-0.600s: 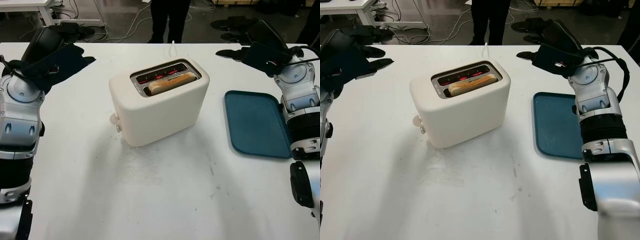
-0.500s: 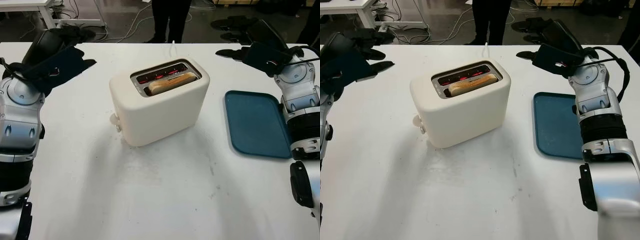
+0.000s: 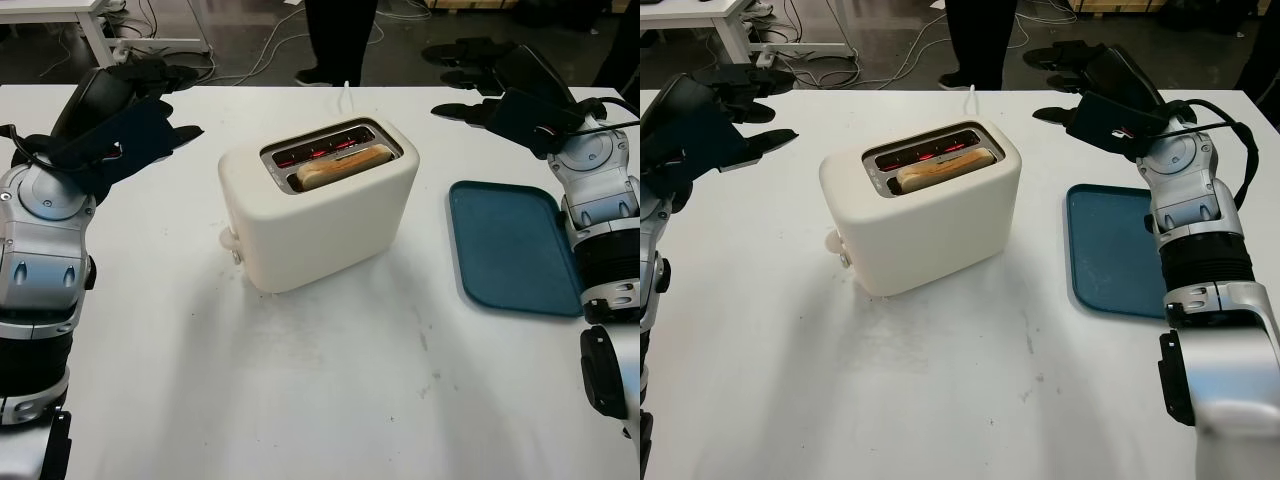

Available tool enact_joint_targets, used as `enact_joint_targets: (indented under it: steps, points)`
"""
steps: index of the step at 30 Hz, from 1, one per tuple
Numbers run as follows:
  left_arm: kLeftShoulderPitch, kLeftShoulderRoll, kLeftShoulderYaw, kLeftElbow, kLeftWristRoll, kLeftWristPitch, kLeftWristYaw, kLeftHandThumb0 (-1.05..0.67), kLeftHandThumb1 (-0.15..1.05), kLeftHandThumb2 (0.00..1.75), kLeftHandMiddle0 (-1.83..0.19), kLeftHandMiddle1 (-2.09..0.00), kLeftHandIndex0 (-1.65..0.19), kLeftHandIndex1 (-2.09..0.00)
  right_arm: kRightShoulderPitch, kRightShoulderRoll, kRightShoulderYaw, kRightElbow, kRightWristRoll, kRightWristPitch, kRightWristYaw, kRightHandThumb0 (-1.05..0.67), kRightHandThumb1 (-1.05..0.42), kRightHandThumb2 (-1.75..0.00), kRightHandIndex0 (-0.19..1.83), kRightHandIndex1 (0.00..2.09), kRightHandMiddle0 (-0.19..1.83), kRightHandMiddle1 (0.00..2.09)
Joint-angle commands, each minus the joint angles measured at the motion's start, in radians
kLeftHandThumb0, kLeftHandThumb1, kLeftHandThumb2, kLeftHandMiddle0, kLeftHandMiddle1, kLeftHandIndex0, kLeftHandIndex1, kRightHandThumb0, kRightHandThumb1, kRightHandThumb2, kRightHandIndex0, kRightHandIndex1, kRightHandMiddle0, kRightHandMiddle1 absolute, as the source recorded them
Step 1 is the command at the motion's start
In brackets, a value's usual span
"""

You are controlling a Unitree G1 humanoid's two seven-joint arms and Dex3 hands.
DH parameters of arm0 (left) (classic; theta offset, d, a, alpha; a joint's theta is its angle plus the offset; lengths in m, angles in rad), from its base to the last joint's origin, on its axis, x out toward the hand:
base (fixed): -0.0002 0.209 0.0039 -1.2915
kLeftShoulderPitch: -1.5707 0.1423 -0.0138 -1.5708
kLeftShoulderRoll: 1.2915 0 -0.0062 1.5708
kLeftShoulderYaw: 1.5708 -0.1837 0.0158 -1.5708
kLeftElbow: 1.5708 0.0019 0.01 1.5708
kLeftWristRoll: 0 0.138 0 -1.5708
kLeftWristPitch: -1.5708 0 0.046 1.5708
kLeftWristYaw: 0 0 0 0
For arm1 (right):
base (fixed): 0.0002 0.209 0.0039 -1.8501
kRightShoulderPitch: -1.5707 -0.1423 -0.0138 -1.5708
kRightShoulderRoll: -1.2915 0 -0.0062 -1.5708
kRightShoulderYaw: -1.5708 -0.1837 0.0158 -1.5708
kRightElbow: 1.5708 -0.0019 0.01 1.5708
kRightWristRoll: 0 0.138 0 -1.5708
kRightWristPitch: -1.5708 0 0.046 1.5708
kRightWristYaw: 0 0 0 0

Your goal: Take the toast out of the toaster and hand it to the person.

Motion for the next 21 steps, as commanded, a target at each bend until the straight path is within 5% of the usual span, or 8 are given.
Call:
enact_joint_targets:
  steps: [1, 21]
  points:
    - [0.01, -0.01, 0.014, -0.006, -0.007, 0.008, 0.005, -0.43, 0.92, 0.19, -0.24, -0.72, -0.52, -0.06, 0.019, 0.0, 0.0, -0.02, 0.003, -0.015, -0.007, -0.26, -0.92, -0.02, 0.62, 0.01, 0.59, 0.0]
    - [0.002, -0.024, 0.019, -0.029, 0.0, 0.014, 0.008, -0.37, 0.92, 0.17, -0.23, -0.75, -0.53, -0.06, 0.054, 0.007, -0.009, -0.065, 0.047, 0.008, 0.034, -0.25, -0.92, -0.05, 0.56, 0.0, 0.54, 0.0]
